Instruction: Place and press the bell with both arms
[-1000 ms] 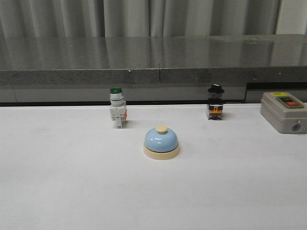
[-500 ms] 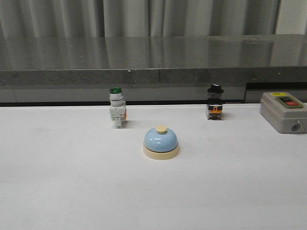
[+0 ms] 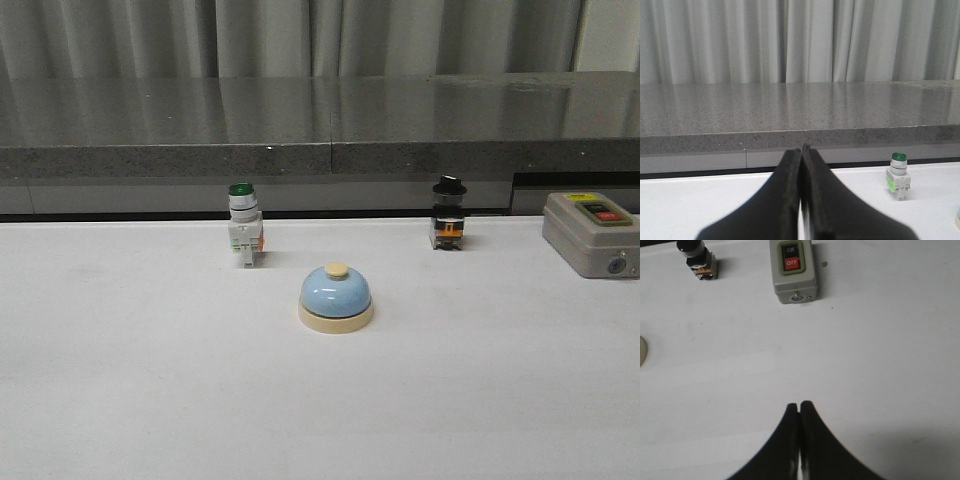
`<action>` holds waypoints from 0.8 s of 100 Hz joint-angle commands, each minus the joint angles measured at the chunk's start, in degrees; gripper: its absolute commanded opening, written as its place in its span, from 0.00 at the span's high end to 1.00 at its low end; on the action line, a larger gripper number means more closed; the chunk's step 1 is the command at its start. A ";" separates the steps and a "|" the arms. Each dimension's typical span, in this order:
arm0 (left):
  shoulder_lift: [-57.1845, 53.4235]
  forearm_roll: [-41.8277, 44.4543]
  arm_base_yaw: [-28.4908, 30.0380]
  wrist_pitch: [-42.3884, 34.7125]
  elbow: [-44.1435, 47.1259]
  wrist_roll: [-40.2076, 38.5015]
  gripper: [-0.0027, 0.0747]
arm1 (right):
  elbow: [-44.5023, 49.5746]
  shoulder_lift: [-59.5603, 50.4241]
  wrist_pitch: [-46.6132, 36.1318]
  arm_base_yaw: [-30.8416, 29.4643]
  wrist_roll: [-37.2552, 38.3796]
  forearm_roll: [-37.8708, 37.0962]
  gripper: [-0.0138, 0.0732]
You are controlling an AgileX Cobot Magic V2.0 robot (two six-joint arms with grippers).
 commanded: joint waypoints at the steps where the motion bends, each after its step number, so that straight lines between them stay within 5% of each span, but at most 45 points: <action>1: -1.85 -0.35 0.13 -4.66 3.26 -0.67 0.99 | -2.06 1.87 -4.99 0.85 -0.75 2.01 0.92; 42: -1.85 -0.35 0.13 -4.66 3.26 -0.67 0.99 | -3.01 18.37 -18.15 16.24 -1.60 4.22 0.92; 80: -1.85 -0.35 0.13 -4.66 3.26 -0.67 0.99 | -19.97 40.58 -19.59 26.04 -1.60 4.36 0.92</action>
